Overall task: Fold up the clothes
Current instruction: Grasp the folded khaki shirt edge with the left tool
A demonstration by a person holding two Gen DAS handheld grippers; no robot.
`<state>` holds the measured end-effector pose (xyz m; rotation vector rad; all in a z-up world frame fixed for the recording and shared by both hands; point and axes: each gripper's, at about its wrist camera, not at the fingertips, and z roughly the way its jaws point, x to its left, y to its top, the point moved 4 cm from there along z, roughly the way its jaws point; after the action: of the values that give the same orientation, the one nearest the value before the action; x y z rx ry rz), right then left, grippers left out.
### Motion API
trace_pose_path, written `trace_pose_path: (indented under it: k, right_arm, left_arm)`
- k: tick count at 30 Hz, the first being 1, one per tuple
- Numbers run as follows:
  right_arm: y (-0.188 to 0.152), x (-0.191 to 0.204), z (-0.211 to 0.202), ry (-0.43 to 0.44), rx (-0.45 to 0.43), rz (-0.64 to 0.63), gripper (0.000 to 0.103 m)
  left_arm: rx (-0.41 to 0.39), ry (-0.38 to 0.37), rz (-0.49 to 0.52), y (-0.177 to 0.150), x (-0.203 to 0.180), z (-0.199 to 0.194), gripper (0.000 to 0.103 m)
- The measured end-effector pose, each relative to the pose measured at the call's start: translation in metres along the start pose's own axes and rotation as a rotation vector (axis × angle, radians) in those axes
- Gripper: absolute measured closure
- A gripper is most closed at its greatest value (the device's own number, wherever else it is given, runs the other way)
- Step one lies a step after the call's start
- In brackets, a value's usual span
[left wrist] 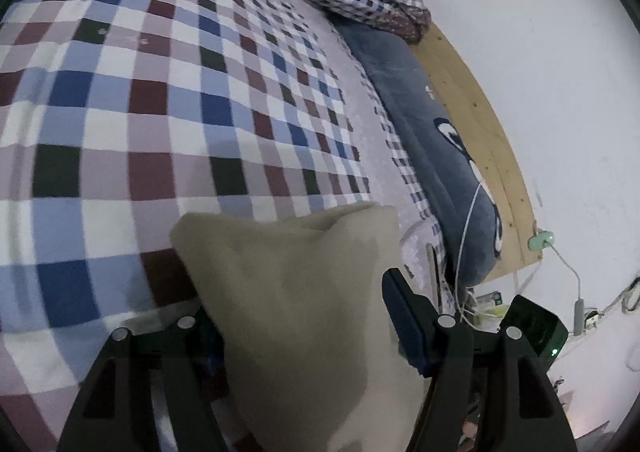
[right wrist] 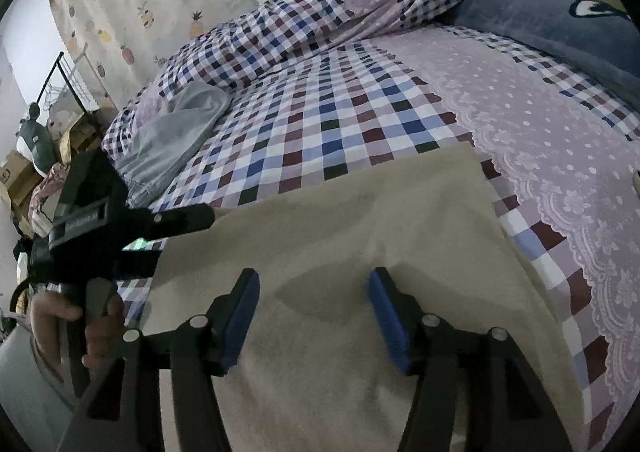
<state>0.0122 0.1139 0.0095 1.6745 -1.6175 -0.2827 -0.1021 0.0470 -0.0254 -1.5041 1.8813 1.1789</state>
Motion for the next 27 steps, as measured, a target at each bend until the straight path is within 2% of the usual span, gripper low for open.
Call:
trace_pose_path:
  k: [1,2,3,4,5,14,24,27]
  right_arm:
    - [0.000,0.001,0.000,-0.001,0.000,-0.004,0.039]
    - [-0.001,0.001,0.000,-0.003,0.000,-0.007,0.039]
    - [-0.001,0.001,0.000,-0.004,0.001,-0.010,0.039]
    - [-0.001,0.001,0.000,-0.004,0.001,-0.013,0.039]
    - [-0.001,0.001,0.000,-0.004,0.001,-0.014,0.039]
    - [-0.003,0.004,-0.004,-0.011,-0.003,-0.025,0.038]
    - [-0.035,0.063,-0.065,-0.065,-0.154,-0.181,0.038]
    - [-0.061,0.104,-0.084,-0.102,-0.221,-0.297,0.038]
  left_arm:
    - [-0.003,-0.007,0.001,0.001,-0.001,0.001,0.042]
    - [-0.006,-0.009,0.000,0.002,-0.001,0.001,0.057]
    - [-0.015,-0.003,0.000,0.003,-0.001,0.000,0.064]
    - [-0.024,0.002,-0.001,0.004,-0.001,-0.001,0.080]
    - [-0.032,0.005,0.001,0.004,-0.002,-0.001,0.083]
    - [-0.111,-0.057,0.018,0.004,-0.031,-0.022,0.091]
    - [-0.183,-0.078,0.092,-0.005,-0.086,-0.069,0.093]
    - [-0.237,-0.062,0.085,-0.008,-0.087,-0.092,0.093]
